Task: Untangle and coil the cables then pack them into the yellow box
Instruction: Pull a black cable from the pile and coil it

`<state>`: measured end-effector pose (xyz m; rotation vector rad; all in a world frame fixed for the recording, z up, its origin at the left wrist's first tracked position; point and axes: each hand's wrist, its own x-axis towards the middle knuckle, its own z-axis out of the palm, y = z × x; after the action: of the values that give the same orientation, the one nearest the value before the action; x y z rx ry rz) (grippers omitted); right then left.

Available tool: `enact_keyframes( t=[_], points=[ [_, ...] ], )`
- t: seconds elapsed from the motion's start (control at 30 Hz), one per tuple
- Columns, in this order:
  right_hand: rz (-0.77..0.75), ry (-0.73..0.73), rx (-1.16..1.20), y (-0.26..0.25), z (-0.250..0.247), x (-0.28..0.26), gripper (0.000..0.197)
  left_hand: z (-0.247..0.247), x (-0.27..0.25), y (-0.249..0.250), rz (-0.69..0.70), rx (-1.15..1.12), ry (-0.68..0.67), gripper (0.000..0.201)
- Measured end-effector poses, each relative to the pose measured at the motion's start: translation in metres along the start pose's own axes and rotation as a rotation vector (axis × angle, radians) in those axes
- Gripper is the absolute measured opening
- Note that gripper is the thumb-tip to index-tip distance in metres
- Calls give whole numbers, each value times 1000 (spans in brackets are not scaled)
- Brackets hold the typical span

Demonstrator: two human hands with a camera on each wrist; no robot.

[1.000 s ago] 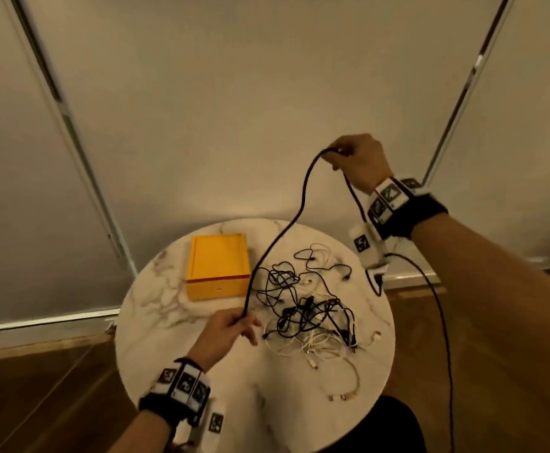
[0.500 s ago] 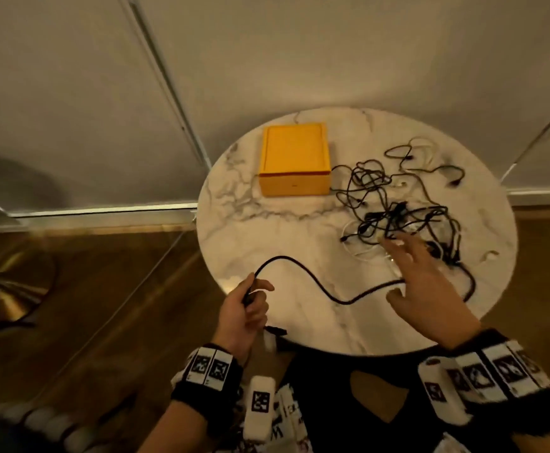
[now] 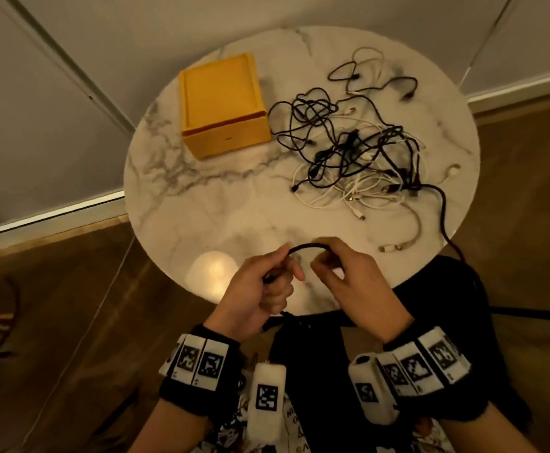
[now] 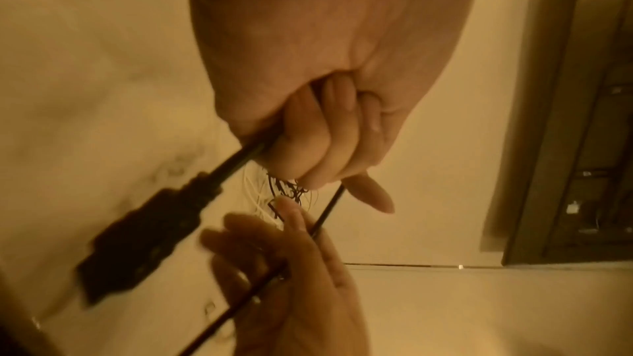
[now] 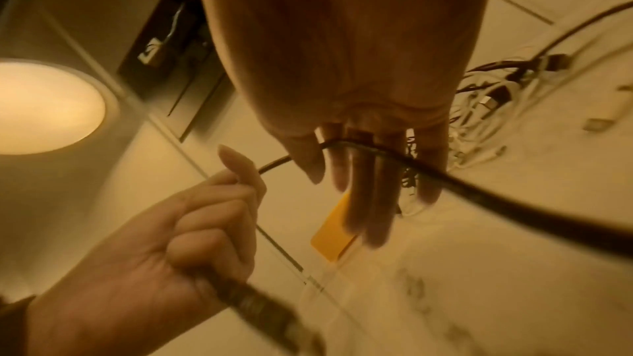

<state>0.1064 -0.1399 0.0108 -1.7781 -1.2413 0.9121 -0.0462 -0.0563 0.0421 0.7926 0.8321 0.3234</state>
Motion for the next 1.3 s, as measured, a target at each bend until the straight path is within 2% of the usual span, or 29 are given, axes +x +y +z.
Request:
enact_keyframes(
  t=[0.03,0.13,0.23,0.37,0.43,0.5,0.57,0.67,0.8,0.9,1.1,1.23,1.3],
  points=[
    [51,17,133,3,-1,1,12,5,3,0,21,-49,-32,37],
    [206,89,404,8,-9,1,30,10,8,-5,159,-114,-164,30],
    [258,153,458,9,-15,1,36,19,12,-10,242,-3,-268,37],
    [255,63,508,19,-3,0,35,25,15,-10,238,-7,-457,48],
    [256,0,448,20,0,-3,29,24,14,-8,241,64,-497,53],
    [246,-59,289,17,1,-8,22,25,14,-2,278,142,-420,46],
    [181,-165,88,15,5,-15,19,23,17,5,338,178,-268,36],
    [71,-293,-136,9,10,-28,18,21,23,10,389,288,-115,24],
    [-93,-405,-486,-21,12,-42,21,24,21,1,371,335,35,24],
    [-192,-445,-623,-37,5,-44,21,18,18,-11,344,441,33,23],
    [-248,-455,-679,-51,-17,-30,19,5,10,-23,327,682,45,21],
    [-330,-421,-577,-46,-41,-18,16,1,4,-24,291,867,-52,24],
    [-370,-310,-439,-38,-61,-10,26,6,-3,-25,228,783,-82,35]
  ],
)
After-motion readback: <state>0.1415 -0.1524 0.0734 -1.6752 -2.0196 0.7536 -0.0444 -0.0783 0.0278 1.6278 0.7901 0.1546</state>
